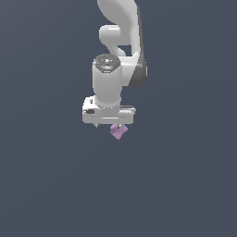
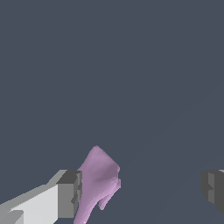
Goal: Pick up the object and move it to a goal position.
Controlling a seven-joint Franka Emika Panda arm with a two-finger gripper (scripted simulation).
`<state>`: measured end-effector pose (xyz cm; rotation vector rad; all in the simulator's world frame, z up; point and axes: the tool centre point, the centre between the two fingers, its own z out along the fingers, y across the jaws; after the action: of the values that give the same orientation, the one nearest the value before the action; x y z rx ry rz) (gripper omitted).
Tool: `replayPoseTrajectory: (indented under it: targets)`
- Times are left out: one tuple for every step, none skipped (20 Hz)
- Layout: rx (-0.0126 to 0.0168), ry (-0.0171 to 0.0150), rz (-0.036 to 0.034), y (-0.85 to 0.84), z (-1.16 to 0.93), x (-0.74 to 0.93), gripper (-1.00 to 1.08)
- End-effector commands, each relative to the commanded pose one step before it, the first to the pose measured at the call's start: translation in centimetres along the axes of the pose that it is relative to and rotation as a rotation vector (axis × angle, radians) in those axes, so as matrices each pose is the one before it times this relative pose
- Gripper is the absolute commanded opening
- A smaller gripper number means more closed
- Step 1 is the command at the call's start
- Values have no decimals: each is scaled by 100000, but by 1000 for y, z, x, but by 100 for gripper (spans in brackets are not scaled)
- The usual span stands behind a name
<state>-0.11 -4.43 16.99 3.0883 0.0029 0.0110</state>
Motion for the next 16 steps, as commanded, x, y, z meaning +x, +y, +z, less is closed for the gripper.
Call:
replayPoseTrajectory:
  targets:
    - [52,-37,199,-76,42,-35,100]
    - [67,-15,450,-44,48,-49,100]
    - [65,-7,582,-46,61,-64,100]
    - [69,-3,718,-49,74,-80,100]
    - [78,-3,851,-57,88,-96,100]
    - [96,-8,985,-69,102,-112,100]
    - [116,-15,1124,-80,116,-128,100]
    - [134,-22,1258,-90,130,-145,100]
    - [147,-27,1389,-97,143,-162,100]
    - [155,-29,1523,-99,155,-180,100]
    - [163,-32,1658,-103,168,-199,100]
    - [174,-38,1797,-105,181,-218,100]
    - [184,-45,1937,-107,194,-238,100]
    - [193,-52,2077,-107,207,-259,100]
    - [200,-59,2220,-104,219,-281,100]
    - [206,-66,2363,-100,231,-302,100]
